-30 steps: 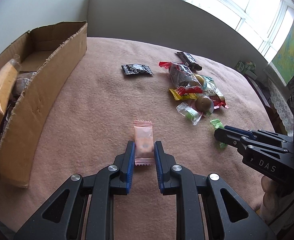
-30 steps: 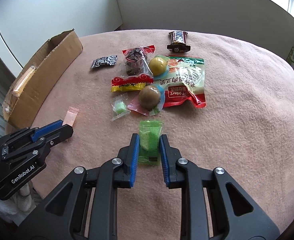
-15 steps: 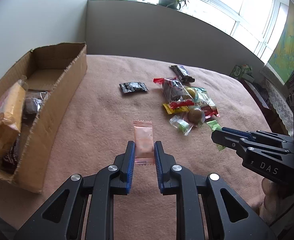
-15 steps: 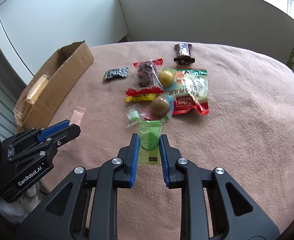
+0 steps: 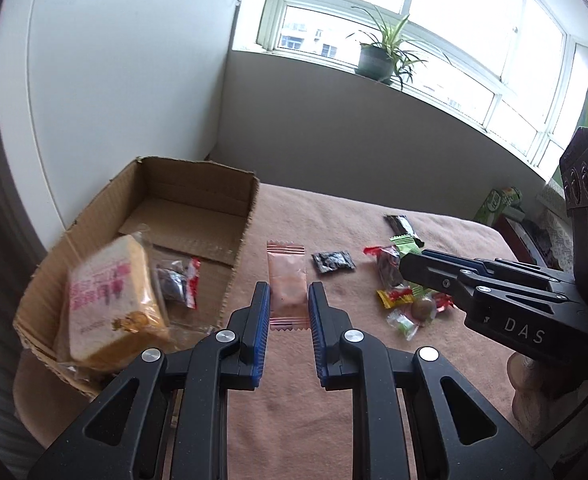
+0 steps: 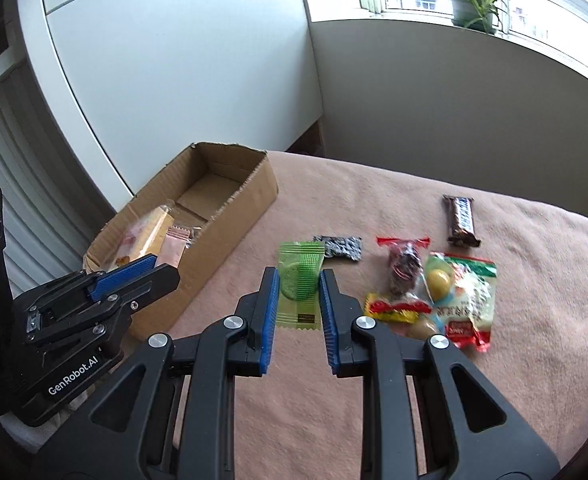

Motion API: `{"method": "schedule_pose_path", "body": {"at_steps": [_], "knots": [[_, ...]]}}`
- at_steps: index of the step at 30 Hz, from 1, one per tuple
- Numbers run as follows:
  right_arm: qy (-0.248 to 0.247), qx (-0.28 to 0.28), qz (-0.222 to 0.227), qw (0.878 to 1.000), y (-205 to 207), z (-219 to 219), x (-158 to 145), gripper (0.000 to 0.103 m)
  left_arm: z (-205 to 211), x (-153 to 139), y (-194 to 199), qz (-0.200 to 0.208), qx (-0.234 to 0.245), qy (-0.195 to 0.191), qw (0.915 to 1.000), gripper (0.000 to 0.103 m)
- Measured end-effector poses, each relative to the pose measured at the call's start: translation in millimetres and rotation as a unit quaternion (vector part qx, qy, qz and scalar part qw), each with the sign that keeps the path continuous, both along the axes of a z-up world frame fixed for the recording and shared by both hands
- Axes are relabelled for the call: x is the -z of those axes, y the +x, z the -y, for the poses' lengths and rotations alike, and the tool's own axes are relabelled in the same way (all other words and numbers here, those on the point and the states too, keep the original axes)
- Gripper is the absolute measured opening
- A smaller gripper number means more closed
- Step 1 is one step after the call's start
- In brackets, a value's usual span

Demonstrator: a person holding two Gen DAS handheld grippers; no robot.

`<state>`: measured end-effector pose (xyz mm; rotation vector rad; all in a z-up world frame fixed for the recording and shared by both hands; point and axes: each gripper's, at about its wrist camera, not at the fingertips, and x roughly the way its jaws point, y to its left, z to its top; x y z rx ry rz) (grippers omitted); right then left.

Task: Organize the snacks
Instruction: 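Carry the pink and green candies with both tools over the box, then open both tools to drop the candies into the box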

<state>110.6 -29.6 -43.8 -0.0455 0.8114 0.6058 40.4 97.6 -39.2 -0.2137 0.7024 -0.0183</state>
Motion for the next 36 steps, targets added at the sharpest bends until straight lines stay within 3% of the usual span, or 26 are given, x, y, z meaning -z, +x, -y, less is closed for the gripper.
{"method": "schedule_pose_path", "body": {"at_steps": [10, 18, 22, 24, 26, 28, 36], "knots": [[0.005, -0.054, 0.011, 0.998, 33.5, -89.8, -17.8, 0.021, -66.0, -1.7, 16.4, -0.001, -0.071, -0.006, 0.9975, 0.018], [-0.005, -0.072, -0.019, 0.997, 54.9, -134.5, -2.3, 0.021, -92.9, 2.7, 32.2, -0.011, -0.100, -0.012, 0.9948, 0.018], [-0.009, -0.071, -0.026, 0.997, 57.6, -139.4, 2.6, 0.022, -91.5, 5.0, 36.2, -0.016, -0.102, -0.010, 0.9946, 0.018], [-0.010, -0.068, -0.024, 0.997, 57.7, -138.6, 1.8, 0.032, -91.5, 4.5, 37.4, -0.019, -0.104, -0.005, 0.9944, 0.020], [-0.009, -0.067, -0.021, 0.998, 57.9, -136.5, -0.3, 0.037, -92.6, 3.7, 36.7, -0.020, -0.107, -0.006, 0.9940, 0.031], [-0.008, -0.064, -0.020, 0.998, 59.2, -132.7, -3.0, 0.039, -94.9, 3.3, 37.0, -0.020, -0.113, -0.008, 0.9934, 0.036], [0.001, -0.056, -0.017, 0.998, 54.5, -108.4, -12.1, 0.039, -89.5, -2.0, 27.7, -0.006, -0.110, -0.013, 0.9938, 0.036]]}}
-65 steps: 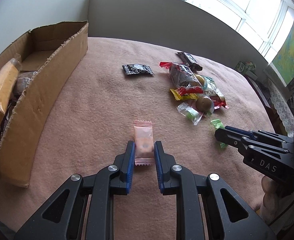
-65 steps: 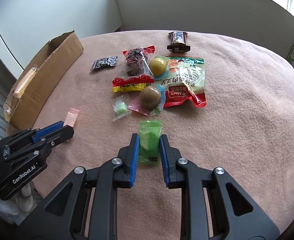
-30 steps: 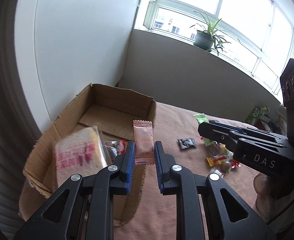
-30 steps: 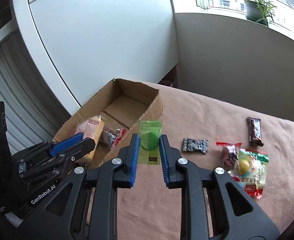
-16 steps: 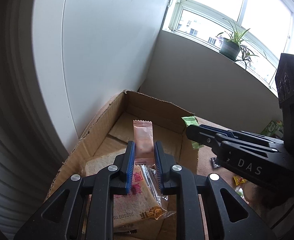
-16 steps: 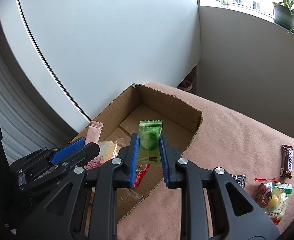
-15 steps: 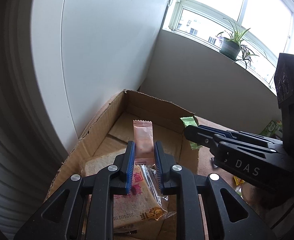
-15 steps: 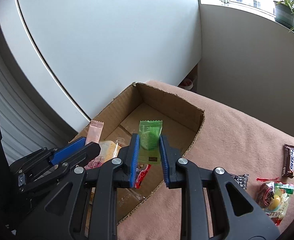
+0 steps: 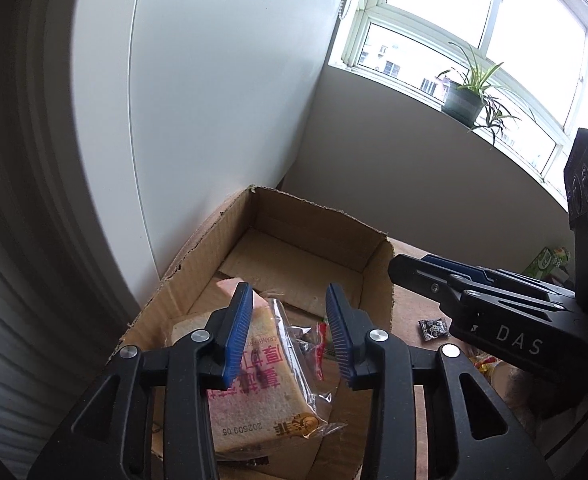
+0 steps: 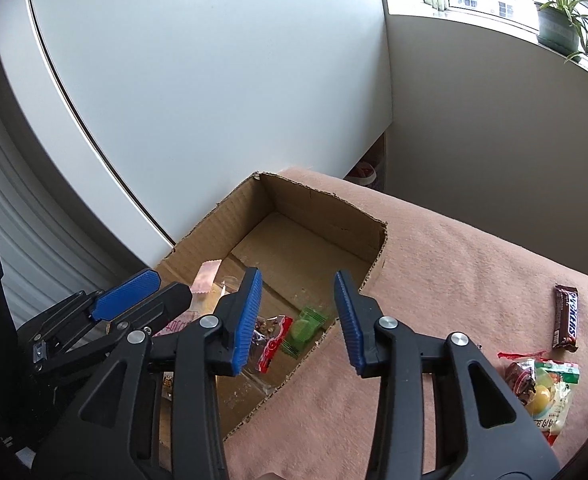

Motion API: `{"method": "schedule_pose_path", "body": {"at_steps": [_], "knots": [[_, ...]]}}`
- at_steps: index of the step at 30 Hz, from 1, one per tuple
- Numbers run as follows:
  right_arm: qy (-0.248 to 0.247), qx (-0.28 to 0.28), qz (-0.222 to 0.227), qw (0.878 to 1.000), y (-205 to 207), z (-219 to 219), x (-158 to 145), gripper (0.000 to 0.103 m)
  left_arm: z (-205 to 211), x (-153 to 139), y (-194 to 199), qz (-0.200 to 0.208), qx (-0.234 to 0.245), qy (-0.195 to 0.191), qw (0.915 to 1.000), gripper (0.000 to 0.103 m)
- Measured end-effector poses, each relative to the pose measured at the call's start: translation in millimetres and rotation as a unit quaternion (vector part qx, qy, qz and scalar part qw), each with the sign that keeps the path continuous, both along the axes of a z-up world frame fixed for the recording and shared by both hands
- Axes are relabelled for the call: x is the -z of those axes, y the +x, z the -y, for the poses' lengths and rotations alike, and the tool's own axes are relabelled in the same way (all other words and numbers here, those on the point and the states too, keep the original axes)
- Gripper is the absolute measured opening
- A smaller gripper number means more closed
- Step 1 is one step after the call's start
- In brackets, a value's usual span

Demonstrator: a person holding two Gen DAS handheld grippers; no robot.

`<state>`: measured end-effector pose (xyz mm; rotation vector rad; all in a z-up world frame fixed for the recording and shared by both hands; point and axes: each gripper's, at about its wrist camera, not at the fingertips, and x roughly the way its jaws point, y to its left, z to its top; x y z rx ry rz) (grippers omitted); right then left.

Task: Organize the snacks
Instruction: 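Open both tools to drop the candies into the box, then move both open tools back over the remaining candies on the table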

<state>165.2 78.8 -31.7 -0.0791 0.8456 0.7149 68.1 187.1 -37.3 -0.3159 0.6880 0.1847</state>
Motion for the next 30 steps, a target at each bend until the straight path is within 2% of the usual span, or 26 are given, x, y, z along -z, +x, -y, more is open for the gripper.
{"method": "schedule_pose_path", "body": {"at_steps": [6, 13, 23, 30], "knots": [[0.007, 0.011, 0.001, 1.000, -9.0, 42.4, -7.1, 0.039, 19.0, -8.5, -7.8, 0.016, 0.020, -0.012, 0.9996, 0.036], [0.007, 0.043, -0.010, 0.999, -18.3, 107.3, -1.9, 0.039, 55.0, -10.0, -13.6, 0.023, 0.065, -0.030, 0.9972, 0.036], [0.007, 0.114, -0.041, 0.993, -25.1, 208.8, 25.5, 0.039, 104.9, 13.0, -3.9, -0.008, 0.128, -0.045, 0.9906, 0.036], [0.025, 0.151, -0.076, 0.985, 0.9, 262.6, 40.9, 0.039, 132.6, 29.5, 3.9, -0.029, 0.151, -0.052, 0.9866, 0.036]]}}
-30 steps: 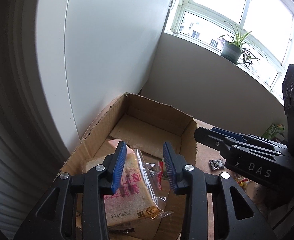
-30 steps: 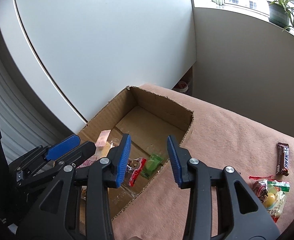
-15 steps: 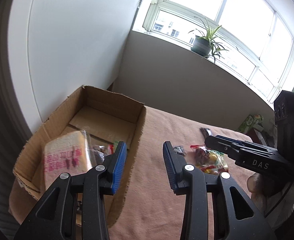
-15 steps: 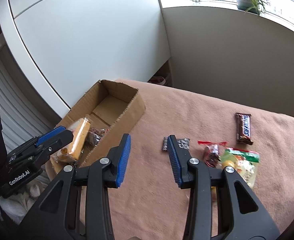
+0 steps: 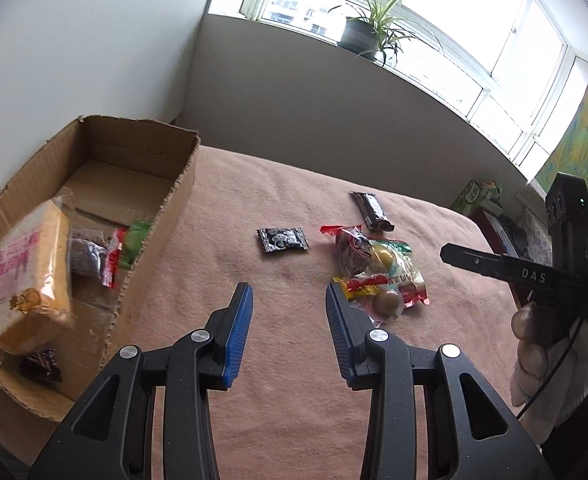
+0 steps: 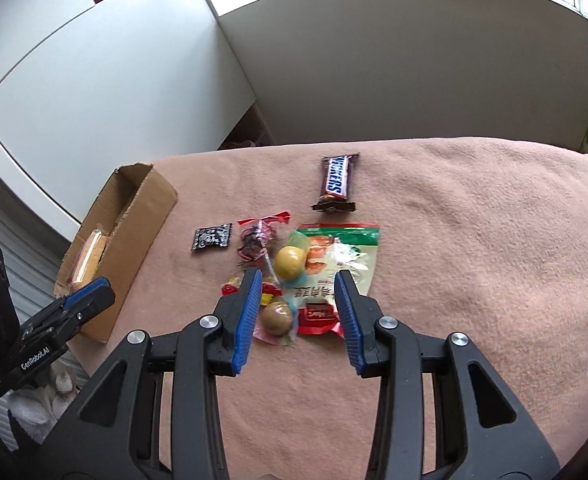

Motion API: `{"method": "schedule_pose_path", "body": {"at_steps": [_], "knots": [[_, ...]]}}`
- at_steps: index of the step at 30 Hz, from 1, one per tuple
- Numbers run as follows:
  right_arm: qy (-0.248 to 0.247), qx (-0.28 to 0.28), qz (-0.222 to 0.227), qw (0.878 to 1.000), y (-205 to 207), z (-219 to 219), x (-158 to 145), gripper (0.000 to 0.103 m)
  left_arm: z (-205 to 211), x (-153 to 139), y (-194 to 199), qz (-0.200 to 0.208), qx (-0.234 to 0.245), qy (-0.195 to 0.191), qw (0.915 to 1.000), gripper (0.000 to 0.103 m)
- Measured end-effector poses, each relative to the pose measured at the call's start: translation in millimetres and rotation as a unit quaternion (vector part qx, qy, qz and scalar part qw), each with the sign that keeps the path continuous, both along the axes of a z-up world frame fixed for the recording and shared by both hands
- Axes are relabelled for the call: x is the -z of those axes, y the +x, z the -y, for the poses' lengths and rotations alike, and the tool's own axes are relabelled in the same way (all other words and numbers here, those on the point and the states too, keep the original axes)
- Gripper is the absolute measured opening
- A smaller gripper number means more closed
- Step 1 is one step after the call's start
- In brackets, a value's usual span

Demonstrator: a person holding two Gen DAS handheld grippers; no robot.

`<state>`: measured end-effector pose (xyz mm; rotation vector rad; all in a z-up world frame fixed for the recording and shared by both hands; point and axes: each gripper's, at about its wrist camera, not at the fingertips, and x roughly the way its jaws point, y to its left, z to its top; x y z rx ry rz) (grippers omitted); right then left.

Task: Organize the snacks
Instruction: 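Move both open tools back over the remaining candies on the table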

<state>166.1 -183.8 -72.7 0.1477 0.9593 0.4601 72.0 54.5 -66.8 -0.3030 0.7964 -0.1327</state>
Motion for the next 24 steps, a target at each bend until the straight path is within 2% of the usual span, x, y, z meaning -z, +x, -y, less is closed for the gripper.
{"method": "schedule_pose_path", "body": {"at_steps": [1, 5, 12, 16, 24], "knots": [[0.001, 0.001, -0.005, 1.000, 6.2, 3.2, 2.5, 0.039, 3.5, 2.2, 0.0, -0.003, 0.003, -0.001, 1.0000, 0.036], [-0.007, -0.010, -0.021, 1.000, 30.7, 2.8, 13.4, 0.028, 11.5, 9.9, -3.6, -0.010, 0.010, -0.005, 0.9999, 0.036], [-0.015, -0.029, -0.040, 0.999, 63.4, -18.4, 26.0, 0.026, 12.7, 18.9, -10.7, -0.023, 0.010, 0.000, 0.9997, 0.036], [-0.004, -0.036, -0.048, 0.998, 68.3, -29.6, 28.4, 0.026, 12.5, 19.2, 2.7, -0.027, 0.010, 0.004, 0.9996, 0.036], [-0.013, -0.054, -0.061, 0.997, 64.2, -44.7, 39.5, 0.026, 38.8, 17.8, 50.1, -0.024, 0.046, 0.007, 0.9986, 0.036]]}}
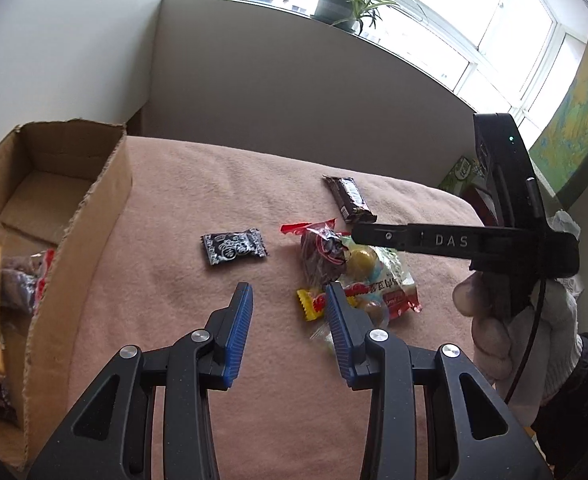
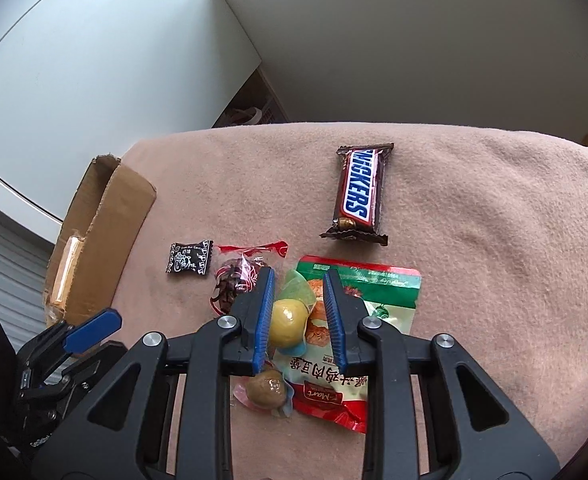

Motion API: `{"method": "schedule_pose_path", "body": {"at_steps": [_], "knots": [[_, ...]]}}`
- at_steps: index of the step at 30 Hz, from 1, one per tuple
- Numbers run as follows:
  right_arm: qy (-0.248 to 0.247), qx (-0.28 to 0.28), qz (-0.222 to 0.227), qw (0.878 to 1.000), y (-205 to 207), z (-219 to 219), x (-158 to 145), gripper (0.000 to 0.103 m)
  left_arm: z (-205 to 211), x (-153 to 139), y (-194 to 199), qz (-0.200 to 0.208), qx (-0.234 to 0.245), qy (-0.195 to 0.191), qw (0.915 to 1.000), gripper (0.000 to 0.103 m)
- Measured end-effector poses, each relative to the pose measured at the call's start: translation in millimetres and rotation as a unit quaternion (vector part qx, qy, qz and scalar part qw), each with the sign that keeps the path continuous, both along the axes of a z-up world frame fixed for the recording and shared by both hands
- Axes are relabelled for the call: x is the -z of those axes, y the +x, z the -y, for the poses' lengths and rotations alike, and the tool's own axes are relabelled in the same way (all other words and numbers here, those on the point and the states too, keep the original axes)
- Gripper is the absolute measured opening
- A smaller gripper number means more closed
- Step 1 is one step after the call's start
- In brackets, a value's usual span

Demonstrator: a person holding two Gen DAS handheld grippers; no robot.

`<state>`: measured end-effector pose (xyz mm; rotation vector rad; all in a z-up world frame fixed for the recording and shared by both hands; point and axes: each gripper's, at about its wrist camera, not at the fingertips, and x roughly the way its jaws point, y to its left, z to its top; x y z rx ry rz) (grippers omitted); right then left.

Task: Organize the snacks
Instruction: 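Move both open tools back over the remaining candies on the table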

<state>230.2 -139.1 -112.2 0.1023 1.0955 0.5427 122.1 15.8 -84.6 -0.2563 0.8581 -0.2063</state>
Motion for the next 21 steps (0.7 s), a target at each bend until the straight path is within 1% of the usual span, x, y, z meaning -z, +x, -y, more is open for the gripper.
{"method": "schedule_pose_path", "body": {"at_steps": [3, 5, 9, 14, 17, 20, 21], "knots": [[-0.026, 0.001, 0.012, 1.000, -2.0, -8.7, 4.6, 0.026, 1.4, 3.5, 6.5, -0.006, -0.001, -0.004, 1.0000, 0.036], [-0.033, 0.004, 0.015, 0.999, -0.5, -13.2, 6.5, 0.026, -1.8, 4.4, 6.0, -0.006, -0.006, -0.009, 0.9999, 0.036], [-0.056, -0.016, 0.027, 0.998, -1.9, -32.2, 8.4, 0.026, -14.6, 5.2, 1.3, -0.008, -0.021, -0.014, 0.9997, 0.036], [-0.072, -0.039, 0.038, 0.996, -4.3, -53.7, 6.8, 0.028, -35.0, 0.9, -5.6, -0.006, -0.041, -0.027, 0.9988, 0.036], [-0.076, -0.058, 0.038, 0.995, -7.6, -63.3, 5.1, 0.028, -42.5, -2.5, -12.1, -0.002, -0.046, -0.028, 0.9985, 0.036], [-0.076, -0.093, 0.050, 0.991, -23.0, -75.0, 0.8, 0.028, -50.2, -4.7, -17.6, 0.000, -0.052, -0.032, 0.9981, 0.036], [-0.069, -0.108, 0.043, 0.991, -27.8, -78.5, 1.3, 0.028, -52.5, -4.9, -18.1, 0.001, -0.054, -0.034, 0.9980, 0.036]]}}
